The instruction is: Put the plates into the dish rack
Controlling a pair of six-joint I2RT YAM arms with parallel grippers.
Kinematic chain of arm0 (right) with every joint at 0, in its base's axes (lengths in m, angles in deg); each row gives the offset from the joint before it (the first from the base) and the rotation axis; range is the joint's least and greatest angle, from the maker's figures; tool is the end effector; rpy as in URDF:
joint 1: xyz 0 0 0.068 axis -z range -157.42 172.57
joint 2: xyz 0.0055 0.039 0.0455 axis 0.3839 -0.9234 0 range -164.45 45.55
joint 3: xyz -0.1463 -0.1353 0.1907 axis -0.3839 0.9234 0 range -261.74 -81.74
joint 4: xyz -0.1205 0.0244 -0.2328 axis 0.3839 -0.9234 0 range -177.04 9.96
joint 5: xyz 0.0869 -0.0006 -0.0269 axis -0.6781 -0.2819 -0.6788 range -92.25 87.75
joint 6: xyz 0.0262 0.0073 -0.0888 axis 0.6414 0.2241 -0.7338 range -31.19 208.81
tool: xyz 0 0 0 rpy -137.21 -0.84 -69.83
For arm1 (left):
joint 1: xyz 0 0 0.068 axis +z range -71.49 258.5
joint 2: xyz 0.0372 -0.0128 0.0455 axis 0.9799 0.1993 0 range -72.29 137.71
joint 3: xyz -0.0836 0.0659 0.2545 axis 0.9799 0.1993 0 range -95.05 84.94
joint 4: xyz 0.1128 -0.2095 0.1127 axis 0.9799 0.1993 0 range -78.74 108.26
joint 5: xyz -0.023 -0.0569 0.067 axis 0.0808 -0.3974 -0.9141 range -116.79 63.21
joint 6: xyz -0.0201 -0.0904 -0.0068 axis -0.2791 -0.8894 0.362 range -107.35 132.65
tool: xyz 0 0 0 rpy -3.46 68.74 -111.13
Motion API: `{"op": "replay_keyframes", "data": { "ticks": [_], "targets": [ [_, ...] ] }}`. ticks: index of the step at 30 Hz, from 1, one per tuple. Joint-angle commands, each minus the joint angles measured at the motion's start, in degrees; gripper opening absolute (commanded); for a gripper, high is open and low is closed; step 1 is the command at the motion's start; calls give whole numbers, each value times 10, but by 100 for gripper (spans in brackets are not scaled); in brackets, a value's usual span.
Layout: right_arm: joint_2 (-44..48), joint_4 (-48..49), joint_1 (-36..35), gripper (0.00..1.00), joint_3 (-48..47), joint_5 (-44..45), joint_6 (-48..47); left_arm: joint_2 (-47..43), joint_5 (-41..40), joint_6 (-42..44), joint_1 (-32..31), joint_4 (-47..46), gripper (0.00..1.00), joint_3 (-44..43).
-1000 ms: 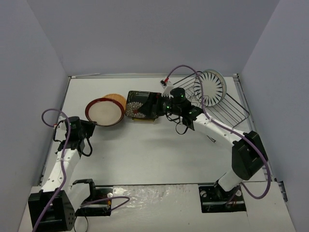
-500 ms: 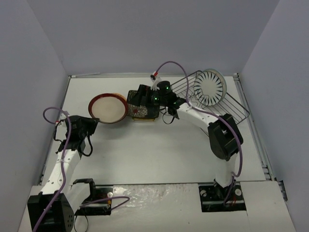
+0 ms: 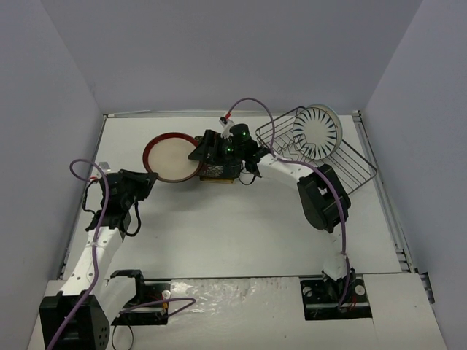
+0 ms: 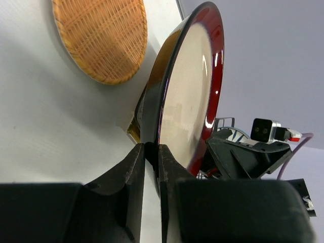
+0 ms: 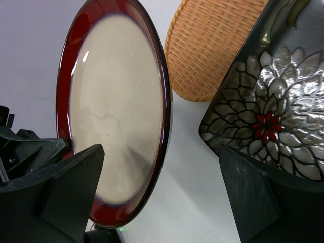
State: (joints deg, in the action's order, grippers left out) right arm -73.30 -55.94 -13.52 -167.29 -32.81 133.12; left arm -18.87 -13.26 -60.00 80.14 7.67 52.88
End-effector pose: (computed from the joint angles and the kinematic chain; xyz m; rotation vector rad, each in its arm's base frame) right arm 0.4052 0.3480 0.2387 -0.3051 1.9316 1.4438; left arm 0.2608 -0.0121 0.2467 -1.0746 1.7069 -1.0458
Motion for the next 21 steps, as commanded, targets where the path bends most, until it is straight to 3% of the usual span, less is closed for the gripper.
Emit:
{"op": "replay_keyframes", "data": {
  "ticks": [1,10,19,21],
  "targets": [
    [8,73,-3,92,-32,-41,23,-37,36,-39,-5,-167,0,-39],
    [7,186,1,58,-1,-89,76,-38,55,-43,-7,-174,0,-23],
    [39,202,8,4,23,-95,71,-38,76,-35,-10,-172,0,-20],
    [57,199,12,0,36,-90,58,-38,83,-28,-10,-164,0,-18]
  ]
}}
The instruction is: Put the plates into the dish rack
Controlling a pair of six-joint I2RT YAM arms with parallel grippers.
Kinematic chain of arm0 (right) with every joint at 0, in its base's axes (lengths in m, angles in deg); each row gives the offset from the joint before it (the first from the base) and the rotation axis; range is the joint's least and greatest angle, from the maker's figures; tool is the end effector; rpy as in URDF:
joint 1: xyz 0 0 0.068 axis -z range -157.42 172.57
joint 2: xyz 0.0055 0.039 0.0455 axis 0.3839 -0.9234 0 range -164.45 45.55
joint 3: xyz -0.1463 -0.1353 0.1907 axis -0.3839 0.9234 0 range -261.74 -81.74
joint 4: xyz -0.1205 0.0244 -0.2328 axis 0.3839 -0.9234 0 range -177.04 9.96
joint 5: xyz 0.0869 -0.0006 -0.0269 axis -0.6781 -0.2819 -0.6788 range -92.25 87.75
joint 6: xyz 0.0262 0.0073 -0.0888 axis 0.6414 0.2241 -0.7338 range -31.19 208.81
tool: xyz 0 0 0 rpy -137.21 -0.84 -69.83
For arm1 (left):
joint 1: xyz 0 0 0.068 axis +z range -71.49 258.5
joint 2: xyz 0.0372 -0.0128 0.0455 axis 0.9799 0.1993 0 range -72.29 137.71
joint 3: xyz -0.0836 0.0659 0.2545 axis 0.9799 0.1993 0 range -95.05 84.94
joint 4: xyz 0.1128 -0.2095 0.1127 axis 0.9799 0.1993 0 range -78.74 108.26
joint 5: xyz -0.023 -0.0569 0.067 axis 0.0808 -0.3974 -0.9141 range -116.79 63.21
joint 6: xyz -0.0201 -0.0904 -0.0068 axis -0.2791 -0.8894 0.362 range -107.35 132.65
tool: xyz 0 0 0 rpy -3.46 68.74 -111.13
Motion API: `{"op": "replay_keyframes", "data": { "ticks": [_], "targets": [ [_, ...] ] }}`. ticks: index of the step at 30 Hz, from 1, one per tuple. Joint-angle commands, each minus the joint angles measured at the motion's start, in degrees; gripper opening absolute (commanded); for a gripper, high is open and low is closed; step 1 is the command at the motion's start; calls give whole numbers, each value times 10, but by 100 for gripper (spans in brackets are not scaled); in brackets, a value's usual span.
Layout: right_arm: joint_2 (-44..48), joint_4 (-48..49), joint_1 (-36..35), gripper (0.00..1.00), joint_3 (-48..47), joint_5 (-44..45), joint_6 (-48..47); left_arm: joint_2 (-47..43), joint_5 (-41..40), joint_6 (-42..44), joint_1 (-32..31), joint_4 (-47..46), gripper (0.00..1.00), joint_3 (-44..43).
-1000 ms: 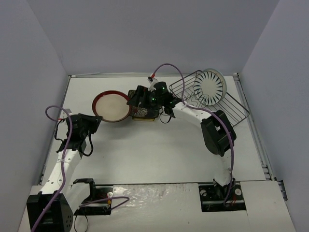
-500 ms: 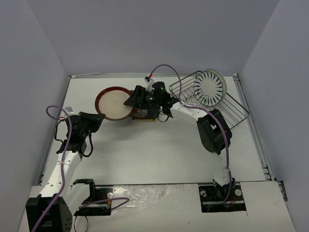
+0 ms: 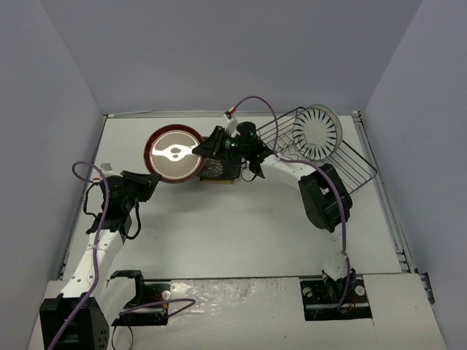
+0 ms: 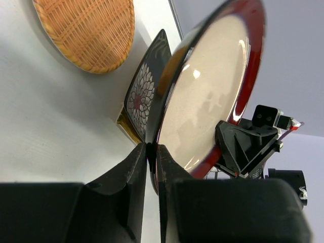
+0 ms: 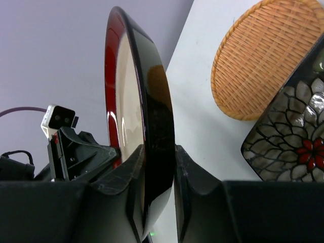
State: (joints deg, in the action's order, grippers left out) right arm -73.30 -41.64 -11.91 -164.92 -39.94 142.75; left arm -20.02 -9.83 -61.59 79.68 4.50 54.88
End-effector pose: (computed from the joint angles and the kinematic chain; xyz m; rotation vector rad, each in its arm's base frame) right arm 0.4035 0.3392 0.2589 -0.3130 1.7821 1.6627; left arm 0.2566 -0.0192 0.2461 -1.0334 1.7042 -1.1347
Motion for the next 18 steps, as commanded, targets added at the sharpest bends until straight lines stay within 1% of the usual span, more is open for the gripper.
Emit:
{"op": "replay_keyframes", "data": {
  "ticks": [1,3,4,5,7,8,9,12,13,14,15,17,18],
  "targets": [
    [65,54,-3,0,22,-13,-47,-25,54,-8,-6,-119,0,-40],
    [87,35,2,0,32,-5,-69,-22,58,3,-6,-102,3,-40],
    [99,30,6,0,39,-3,-75,-20,61,4,-6,-97,7,-38],
    [114,25,11,0,45,-1,-82,-17,65,4,-6,-96,13,-35],
    [141,11,26,0,55,4,-102,-14,74,8,-6,-90,31,-32],
    [150,-9,34,0,55,5,-121,-13,76,13,-6,-83,40,-33],
    [174,-29,38,0,53,8,-139,-14,78,19,-6,-76,47,-36],
    [226,-136,57,0,36,44,-217,-18,82,58,-6,-28,75,-59],
    [246,-164,68,0,30,50,-244,-19,85,72,-6,-2,87,-73],
    [262,-184,80,0,25,51,-262,-20,86,92,-6,24,93,-84],
    [284,-219,103,0,18,52,-286,-19,86,133,-6,73,97,-98],
    [312,-248,128,0,3,54,-311,-15,84,202,-6,157,97,-133],
    [318,-268,143,0,-4,58,-330,-15,80,228,-6,166,97,-146]
  ]
}}
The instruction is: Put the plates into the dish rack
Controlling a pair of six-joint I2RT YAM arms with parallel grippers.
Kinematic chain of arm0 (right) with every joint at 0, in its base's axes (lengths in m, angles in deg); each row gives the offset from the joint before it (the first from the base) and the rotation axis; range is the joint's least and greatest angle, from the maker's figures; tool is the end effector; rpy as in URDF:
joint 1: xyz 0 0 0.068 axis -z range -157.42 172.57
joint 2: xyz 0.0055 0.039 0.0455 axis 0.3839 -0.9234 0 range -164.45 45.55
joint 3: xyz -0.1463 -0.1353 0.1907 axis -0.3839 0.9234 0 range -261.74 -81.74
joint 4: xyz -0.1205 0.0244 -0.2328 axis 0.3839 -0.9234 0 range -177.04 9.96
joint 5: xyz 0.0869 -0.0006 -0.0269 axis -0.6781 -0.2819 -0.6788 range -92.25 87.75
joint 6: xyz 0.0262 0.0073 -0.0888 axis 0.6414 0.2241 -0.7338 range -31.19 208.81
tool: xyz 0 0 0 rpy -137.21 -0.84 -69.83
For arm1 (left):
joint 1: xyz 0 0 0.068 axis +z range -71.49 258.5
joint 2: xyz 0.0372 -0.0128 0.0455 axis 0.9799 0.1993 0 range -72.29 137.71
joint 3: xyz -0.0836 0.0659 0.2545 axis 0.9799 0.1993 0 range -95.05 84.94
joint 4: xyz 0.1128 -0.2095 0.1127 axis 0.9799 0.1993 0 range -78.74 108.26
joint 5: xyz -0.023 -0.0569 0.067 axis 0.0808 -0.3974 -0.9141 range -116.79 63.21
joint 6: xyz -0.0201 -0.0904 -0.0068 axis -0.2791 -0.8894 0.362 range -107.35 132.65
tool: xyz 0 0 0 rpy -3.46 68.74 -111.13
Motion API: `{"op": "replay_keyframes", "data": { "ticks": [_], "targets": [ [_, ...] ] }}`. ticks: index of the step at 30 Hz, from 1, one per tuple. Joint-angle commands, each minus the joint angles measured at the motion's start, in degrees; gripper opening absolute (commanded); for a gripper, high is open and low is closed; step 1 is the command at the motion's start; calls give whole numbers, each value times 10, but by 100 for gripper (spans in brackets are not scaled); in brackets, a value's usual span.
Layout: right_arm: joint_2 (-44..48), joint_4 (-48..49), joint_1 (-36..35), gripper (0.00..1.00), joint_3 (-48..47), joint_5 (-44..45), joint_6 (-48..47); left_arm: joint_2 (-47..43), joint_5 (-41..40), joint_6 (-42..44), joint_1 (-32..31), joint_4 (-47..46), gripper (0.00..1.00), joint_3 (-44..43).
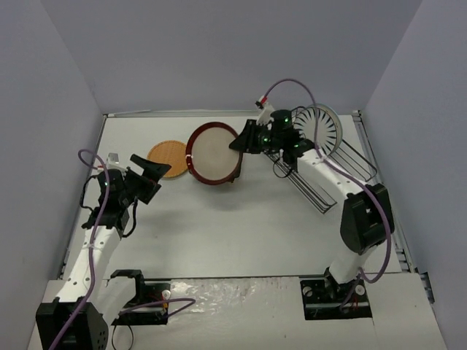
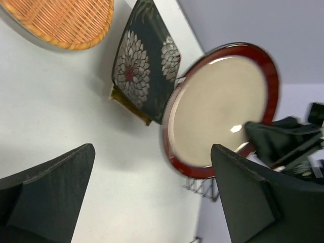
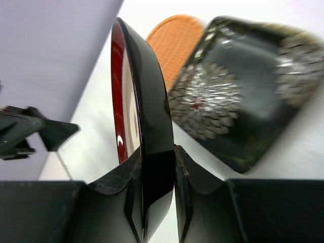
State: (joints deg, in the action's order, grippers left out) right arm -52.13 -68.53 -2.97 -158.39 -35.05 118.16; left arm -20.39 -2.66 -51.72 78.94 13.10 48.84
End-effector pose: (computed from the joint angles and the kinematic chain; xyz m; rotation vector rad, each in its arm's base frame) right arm 0.3866 0.2350 0.3217 -0.3904 1.8241 1.1789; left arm 0.2525 -0.0323 0.2688 -0.8062 1.8527 -1.1351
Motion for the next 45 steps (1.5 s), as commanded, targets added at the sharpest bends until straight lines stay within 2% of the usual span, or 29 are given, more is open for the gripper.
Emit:
{"op": "replay_keyframes", "data": {
  "ticks": [1,5,7,8,9,14,20,23,30,45],
  "targets": [
    [128,-47,76,0,-83,19,-122,-7,-4,179,2,139,97,-108],
    [171,-118,136,0,-114,71,-263,-10,-87,324,2,282,97,-165],
    [191,-134,169,0,-116,104,-361,-18,-130,393,2,316,97,-179],
    [191,-134,171,0,-116,117,-366,-18,-132,397,2,324,97,-183],
    [192,-136,191,0,-120,133,-415,-22,-151,421,2,337,97,-187],
    [156,-135,220,0,-147,169,-506,-32,-161,462,2,328,97,-166],
    [86,-133,221,0,-188,199,-587,-32,-150,458,-19,284,97,-113],
    [53,-133,221,0,-207,210,-601,-23,-145,462,-24,277,97,-105],
    [14,-133,221,0,-231,222,-625,-18,-189,463,-25,279,97,-110],
    [23,-129,230,0,-229,232,-640,-4,-200,464,-22,279,97,-114]
  ]
}}
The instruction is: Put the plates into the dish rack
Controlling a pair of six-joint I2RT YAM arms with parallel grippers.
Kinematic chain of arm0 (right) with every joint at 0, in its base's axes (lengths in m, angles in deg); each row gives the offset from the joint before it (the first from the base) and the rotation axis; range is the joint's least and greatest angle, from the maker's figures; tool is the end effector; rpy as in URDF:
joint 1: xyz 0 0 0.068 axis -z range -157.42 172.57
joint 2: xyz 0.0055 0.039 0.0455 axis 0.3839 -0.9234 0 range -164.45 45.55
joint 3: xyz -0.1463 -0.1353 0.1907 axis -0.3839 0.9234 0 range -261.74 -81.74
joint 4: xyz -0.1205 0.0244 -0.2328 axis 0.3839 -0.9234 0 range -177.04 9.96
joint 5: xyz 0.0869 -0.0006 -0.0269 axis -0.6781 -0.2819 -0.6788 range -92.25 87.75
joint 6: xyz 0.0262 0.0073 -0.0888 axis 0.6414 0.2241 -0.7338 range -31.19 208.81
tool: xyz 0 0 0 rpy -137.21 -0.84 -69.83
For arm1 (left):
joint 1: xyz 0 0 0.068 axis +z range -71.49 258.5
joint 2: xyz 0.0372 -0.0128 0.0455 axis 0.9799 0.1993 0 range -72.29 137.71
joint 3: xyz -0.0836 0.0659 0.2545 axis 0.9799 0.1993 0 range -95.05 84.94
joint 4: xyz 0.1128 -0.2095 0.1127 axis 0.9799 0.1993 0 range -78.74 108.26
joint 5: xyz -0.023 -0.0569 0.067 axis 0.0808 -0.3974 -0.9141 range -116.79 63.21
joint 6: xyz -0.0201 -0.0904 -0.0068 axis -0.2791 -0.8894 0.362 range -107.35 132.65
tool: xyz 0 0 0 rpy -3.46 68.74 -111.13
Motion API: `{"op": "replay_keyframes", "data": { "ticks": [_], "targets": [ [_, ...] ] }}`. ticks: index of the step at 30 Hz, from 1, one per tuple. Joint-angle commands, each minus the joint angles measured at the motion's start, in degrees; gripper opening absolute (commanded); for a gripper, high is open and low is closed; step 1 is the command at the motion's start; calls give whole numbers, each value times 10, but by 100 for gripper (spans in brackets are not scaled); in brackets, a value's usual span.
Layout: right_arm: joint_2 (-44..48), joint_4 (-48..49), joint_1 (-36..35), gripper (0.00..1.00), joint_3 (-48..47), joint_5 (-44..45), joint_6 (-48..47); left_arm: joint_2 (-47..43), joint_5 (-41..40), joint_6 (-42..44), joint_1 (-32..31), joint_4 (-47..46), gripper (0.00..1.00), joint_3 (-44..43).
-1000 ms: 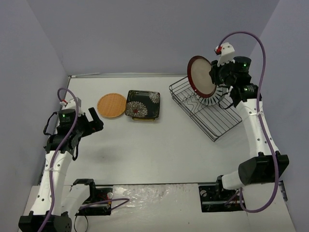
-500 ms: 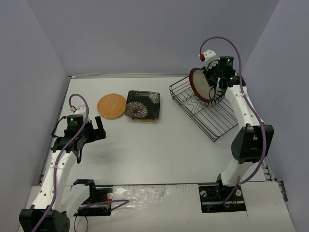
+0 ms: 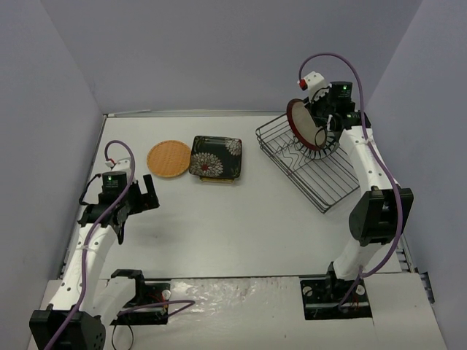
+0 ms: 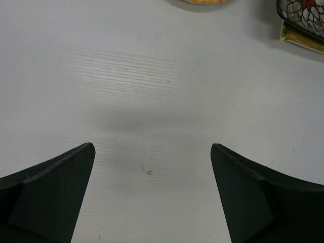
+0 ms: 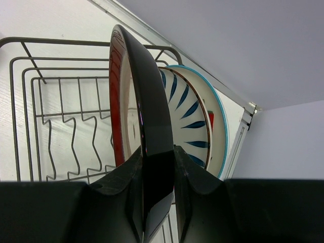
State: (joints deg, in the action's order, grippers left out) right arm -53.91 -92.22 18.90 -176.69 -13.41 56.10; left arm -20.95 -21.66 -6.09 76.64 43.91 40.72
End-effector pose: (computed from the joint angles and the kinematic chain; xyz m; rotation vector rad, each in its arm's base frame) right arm 0.4624 0.0459 0.3725 -0.7072 1.7202 -0.1705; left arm 0.2260 -0.0149 0.2506 -0.2869 2.2600 -0.2914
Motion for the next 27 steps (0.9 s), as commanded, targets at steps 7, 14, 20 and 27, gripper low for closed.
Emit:
{"op": "replay_keyframes", "data": {
  "ticks": [7,14,20,27],
  "targets": [
    [52,116,13,0,-23,-1,-2,1,-16,8,0,-27,97,-33],
    [68,117,14,0,-34,6,-3,1,-15,8,0,-27,97,-32],
    [89,117,13,0,-30,-11,9,0,-18,8,0,-27,97,-32],
    [85,120,19,0,-12,-12,6,0,-18,8,0,-27,97,-32]
  ]
}}
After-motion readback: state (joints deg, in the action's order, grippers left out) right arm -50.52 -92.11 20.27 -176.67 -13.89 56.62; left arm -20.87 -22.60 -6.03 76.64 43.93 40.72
